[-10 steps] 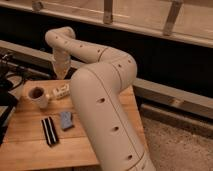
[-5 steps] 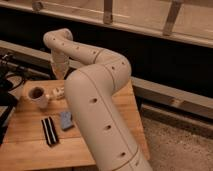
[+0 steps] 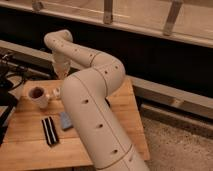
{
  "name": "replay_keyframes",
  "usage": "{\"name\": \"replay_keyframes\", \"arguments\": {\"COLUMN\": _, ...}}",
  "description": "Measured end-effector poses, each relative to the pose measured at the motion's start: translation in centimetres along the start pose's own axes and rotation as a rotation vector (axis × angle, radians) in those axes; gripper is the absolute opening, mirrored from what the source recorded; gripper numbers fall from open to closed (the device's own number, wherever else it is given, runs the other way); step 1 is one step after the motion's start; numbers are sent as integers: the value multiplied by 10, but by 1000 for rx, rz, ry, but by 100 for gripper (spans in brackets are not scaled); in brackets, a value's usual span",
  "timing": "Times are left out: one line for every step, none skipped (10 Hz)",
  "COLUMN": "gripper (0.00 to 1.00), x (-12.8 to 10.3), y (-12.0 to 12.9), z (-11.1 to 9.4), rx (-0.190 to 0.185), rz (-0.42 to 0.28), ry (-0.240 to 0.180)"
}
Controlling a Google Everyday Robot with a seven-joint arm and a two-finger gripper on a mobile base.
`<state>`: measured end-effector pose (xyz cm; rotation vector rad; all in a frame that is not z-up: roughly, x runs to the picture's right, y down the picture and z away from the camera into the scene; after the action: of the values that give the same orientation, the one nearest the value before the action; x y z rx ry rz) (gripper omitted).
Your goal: Place the bottle in the ceramic bowl
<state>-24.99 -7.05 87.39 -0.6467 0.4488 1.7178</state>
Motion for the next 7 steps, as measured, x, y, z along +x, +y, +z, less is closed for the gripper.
{"name": "replay_keyframes", "arguments": {"gripper": 80, "x": -1, "y": -3, "z": 1, "rx": -5, "rz": 11, "ry": 1}}
{"name": "replay_keyframes", "arguments": {"gripper": 80, "x": 3, "y": -2, "z": 9, "rx": -25, "rz": 22, "ry": 11}}
{"name": "replay_keyframes", "arguments": {"gripper": 80, "x": 5, "y": -2, "z": 12, "rx": -45, "rz": 34, "ry": 16}}
{"name": "replay_keyframes", "arguments": {"gripper": 80, "x": 7, "y": -4, "z": 17, "rx": -66, "rz": 54, "ry": 25}}
{"name": "replay_keyframes", "arguments": {"gripper": 80, "x": 9, "y": -8, "z": 24, "rx": -85, "rz": 81, "ry": 38}}
{"name": "replay_keyframes", "arguments": {"gripper": 80, "x": 14, "y": -7, "z": 32, "rx": -94, "rz": 90, "ry": 52}}
{"name": "replay_keyframes", "arguments": {"gripper": 80, "x": 16, "y": -7, "z": 38, "rx": -116, "rz": 108, "ry": 63}}
